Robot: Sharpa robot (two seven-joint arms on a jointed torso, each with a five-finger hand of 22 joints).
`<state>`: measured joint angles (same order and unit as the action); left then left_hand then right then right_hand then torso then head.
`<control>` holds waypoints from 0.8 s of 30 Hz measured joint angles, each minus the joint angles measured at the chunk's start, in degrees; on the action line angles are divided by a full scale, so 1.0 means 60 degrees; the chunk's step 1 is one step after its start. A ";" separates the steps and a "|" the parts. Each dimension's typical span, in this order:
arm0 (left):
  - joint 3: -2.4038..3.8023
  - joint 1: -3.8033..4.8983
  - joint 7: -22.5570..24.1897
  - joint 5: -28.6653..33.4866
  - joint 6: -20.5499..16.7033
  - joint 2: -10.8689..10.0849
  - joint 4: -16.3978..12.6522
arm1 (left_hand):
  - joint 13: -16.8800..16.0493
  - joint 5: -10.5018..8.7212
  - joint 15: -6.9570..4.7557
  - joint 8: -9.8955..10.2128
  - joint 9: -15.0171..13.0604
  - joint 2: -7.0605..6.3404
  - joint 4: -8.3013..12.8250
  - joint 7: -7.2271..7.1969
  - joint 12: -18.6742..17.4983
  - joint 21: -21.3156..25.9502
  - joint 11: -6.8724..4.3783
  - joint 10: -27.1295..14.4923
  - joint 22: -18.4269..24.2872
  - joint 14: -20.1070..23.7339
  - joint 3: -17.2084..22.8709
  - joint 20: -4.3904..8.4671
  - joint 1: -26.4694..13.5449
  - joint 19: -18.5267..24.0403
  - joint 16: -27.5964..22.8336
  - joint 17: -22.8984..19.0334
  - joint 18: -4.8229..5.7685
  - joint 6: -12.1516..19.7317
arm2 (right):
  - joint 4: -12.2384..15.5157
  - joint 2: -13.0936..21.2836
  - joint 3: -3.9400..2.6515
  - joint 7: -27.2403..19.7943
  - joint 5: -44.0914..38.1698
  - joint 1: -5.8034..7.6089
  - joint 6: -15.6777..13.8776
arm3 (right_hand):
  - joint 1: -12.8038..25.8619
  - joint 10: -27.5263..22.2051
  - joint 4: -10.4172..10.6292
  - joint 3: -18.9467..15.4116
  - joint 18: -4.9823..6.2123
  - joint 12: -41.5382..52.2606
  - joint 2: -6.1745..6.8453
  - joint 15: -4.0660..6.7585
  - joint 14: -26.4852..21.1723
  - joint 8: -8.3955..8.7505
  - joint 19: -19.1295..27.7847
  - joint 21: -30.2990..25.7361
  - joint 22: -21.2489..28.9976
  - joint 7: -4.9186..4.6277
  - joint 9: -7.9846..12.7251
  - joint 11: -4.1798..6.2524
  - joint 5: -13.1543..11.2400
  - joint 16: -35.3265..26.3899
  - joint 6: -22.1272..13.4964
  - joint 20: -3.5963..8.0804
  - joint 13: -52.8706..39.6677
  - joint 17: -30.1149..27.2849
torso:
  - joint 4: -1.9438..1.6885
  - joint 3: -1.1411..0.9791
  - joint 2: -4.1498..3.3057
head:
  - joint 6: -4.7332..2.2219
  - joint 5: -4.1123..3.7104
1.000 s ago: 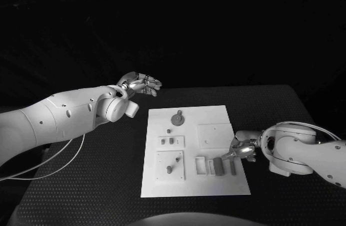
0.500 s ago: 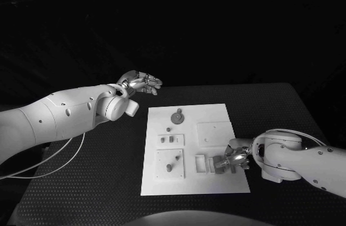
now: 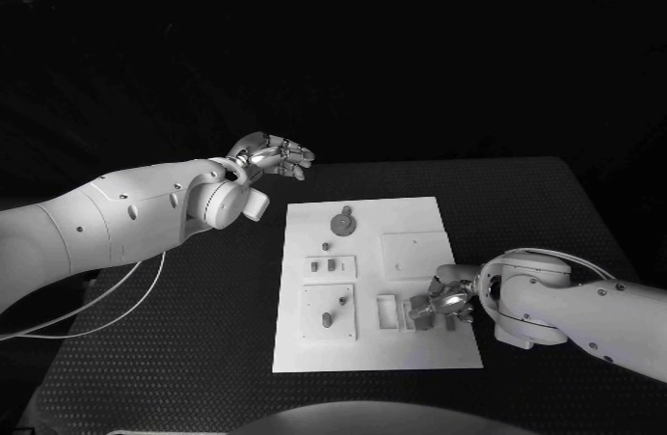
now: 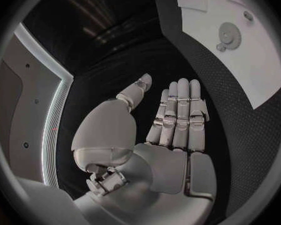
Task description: Assemble the parts on the task board
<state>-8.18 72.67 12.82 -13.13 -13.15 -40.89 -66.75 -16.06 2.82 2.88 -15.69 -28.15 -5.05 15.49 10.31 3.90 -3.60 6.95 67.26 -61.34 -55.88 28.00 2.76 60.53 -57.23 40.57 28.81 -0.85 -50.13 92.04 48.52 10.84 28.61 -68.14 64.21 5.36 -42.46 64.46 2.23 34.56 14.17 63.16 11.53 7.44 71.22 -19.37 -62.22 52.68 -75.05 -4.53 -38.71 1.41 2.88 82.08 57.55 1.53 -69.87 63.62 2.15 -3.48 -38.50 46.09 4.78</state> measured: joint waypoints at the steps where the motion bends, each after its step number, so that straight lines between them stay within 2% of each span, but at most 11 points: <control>1: 0.0000 0.0000 0.0000 0.0000 0.0001 -0.0001 0.0000 | 0.0000 0.0000 0.0000 0.0000 0.0000 0.0000 0.0000 0.0000 0.0000 0.0000 0.0000 0.0000 0.0002 0.0000 0.0000 0.0000 0.0000 0.0000 0.0000 0.0000 0.0000 0.0000 | -0.0041 -0.0028 -0.0005 -0.0002 0.0005 -0.0001 -0.0022 | 0.0000 -0.0013 -0.0004 0.0004 -0.0004 0.0000 0.0000 0.0000 -0.0003 0.0035 0.0001 0.0000 0.0000 -0.0021 0.0000 -0.0013 0.0000 0.0000 -0.0017 0.0000 0.0001 -0.0023 | -0.0001 0.0000 0.0000 | 0.0005 0.0002; 3: 0.0000 0.0000 0.0000 0.0000 0.0001 -0.0004 -0.0001 | 0.0000 0.0000 0.0000 0.0000 0.0000 0.0000 0.0000 0.0000 0.0000 0.0000 0.0000 0.0000 0.0009 0.0000 0.0000 0.0000 0.0000 0.0000 0.0000 0.0000 0.0000 0.0000 | -0.0090 -0.0060 -0.0011 -0.0008 0.0016 -0.0011 -0.0051 | -0.0003 -0.0013 -0.0058 0.0058 -0.0007 0.0000 -0.0003 -0.0001 -0.0003 0.0039 0.0001 0.0000 0.0000 -0.0043 0.0000 -0.0013 0.0000 0.0008 -0.0031 0.0000 0.0014 -0.0043 | -0.0003 0.0000 -0.0001 | 0.0008 0.0009; 5: 0.0000 0.0000 0.0000 0.0000 0.0002 -0.0007 -0.0004 | 0.0000 0.0000 0.0000 0.0000 0.0000 0.0000 0.0000 0.0000 0.0000 0.0000 0.0000 0.0000 0.0008 0.0000 0.0000 0.0000 0.0000 0.0000 0.0000 -0.0001 0.0000 0.0000 | -0.0134 -0.0086 -0.0018 -0.0020 0.0032 -0.0031 -0.0079 | -0.0116 -0.0031 -0.0256 0.0015 -0.0036 0.0000 -0.0155 -0.0037 -0.0039 0.0040 0.0001 0.0053 0.0000 -0.0062 -0.0016 -0.0031 0.0000 0.0060 -0.0013 0.0000 0.0035 -0.0086 | -0.0004 -0.0001 -0.0001 | 0.0013 0.0011; 11: 0.0000 0.0000 0.0000 0.0001 0.0004 -0.0022 -0.0005 | 0.0000 0.0000 0.0000 0.0000 -0.0001 0.0000 0.0000 0.0000 0.0000 0.0000 0.0000 0.0000 0.0008 0.0000 0.0000 0.0000 0.0000 0.0000 0.0000 -0.0001 0.0000 0.0000 | -0.0151 -0.0089 -0.0020 -0.0050 0.0085 -0.0045 -0.0163 | -0.0100 -0.0081 -0.1376 -0.0205 0.0004 0.0111 -0.1008 -0.0062 -0.0064 0.0043 0.0075 0.0127 0.0000 -0.0059 -0.0015 -0.0015 -0.0009 0.0250 0.0098 -0.0066 0.0117 -0.0199 | 0.0000 0.0005 -0.0001 | 0.0043 0.0046; 12: 0.0000 0.0000 0.0000 0.0001 0.0005 -0.0022 -0.0005 | 0.0000 0.0000 0.0000 0.0000 -0.0001 0.0000 0.0000 0.0000 0.0000 0.0000 0.0000 0.0000 0.0008 0.0000 0.0000 0.0000 0.0000 0.0000 0.0000 0.0000 0.0000 0.0000 | -0.0141 -0.0085 -0.0019 -0.0061 0.0102 -0.0049 -0.0198 | -0.0089 -0.0081 -0.1648 -0.0201 0.0006 0.0120 -0.1219 -0.0065 -0.0064 0.0154 0.0089 0.0166 0.0000 -0.0041 -0.0015 -0.0016 -0.0039 0.0250 0.0186 -0.0081 0.0144 -0.0231 | 0.0002 0.0005 -0.0001 | 0.0046 0.0049; 15: 0.0000 0.0000 0.0000 0.0001 0.0006 -0.0023 -0.0004 | 0.0000 0.0000 0.0000 0.0000 -0.0001 0.0000 -0.0003 0.0000 0.0000 0.0000 0.0000 0.0000 0.0008 0.0000 -0.0003 0.0000 0.0000 0.0000 0.0000 0.0008 -0.0001 0.0000 | -0.0087 -0.0044 -0.0019 -0.0080 0.0173 -0.0049 -0.0328 | 0.0135 -0.0056 -0.2131 -0.0195 0.0007 0.0120 -0.1550 -0.0072 -0.0071 0.0291 0.0089 0.0169 0.0000 0.0018 0.0065 0.0009 -0.0073 0.0317 0.0362 -0.0083 0.0201 -0.0276 | 0.0006 0.0005 -0.0001 | 0.0049 0.0055; 19: 0.0000 0.0000 -0.0002 0.0002 0.0009 -0.0023 0.0000 | 0.0000 0.0000 0.0000 0.0000 -0.0001 0.0000 -0.0025 0.0000 0.0000 0.0000 0.0000 0.0000 0.0007 0.0000 -0.0025 0.0000 0.0000 0.0000 0.0000 0.0007 -0.0001 0.0000 | 0.0053 0.0043 -0.0005 -0.0079 0.0414 -0.0056 -0.0564 | 0.0365 0.0017 -0.2431 -0.0104 0.0007 0.0120 -0.1780 -0.0034 -0.0030 0.0279 0.0089 0.0169 0.0000 0.0097 0.0130 0.0082 -0.0032 0.0369 0.0512 -0.0085 0.0273 -0.0309 | 0.0008 0.0006 0.0002 | 0.0051 0.0048; 24: 0.0000 0.0000 -0.0007 0.0003 0.0011 -0.0026 0.0007 | 0.0000 0.0000 0.0000 0.0000 -0.0001 0.0000 -0.0025 0.0000 0.0000 0.0000 0.0000 0.0000 0.0006 0.0000 -0.0025 0.0000 0.0000 0.0000 0.0000 0.0007 0.0000 0.0000 | 0.0467 0.0173 0.0021 -0.0075 0.0912 0.0013 -0.0921 | 0.0564 0.0043 -0.2482 -0.0077 0.0007 0.0120 -0.1979 -0.0035 -0.0027 0.0253 0.0088 0.0169 0.0000 0.0154 0.0091 0.0107 -0.0031 0.0407 0.0575 -0.0086 0.0331 -0.0412 | 0.0014 0.0007 0.0004 | 0.0048 0.0037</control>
<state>-8.18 72.67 12.78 -13.11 -13.08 -41.05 -66.71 -16.06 2.82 2.88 -15.69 -28.16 -5.05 15.34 10.31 3.90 -3.60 6.95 67.26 -61.30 -55.88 27.85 2.77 60.53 -57.23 40.57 28.85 -0.85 -50.13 94.84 49.56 10.97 28.16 -62.66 64.28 -0.16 -39.07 64.71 -12.67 34.09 14.22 63.88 -0.35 7.23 71.06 -17.85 -61.70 53.69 -75.06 -3.60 -38.17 2.06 2.69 84.52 61.00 1.01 -67.88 61.14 2.24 -3.43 -38.47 46.38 5.00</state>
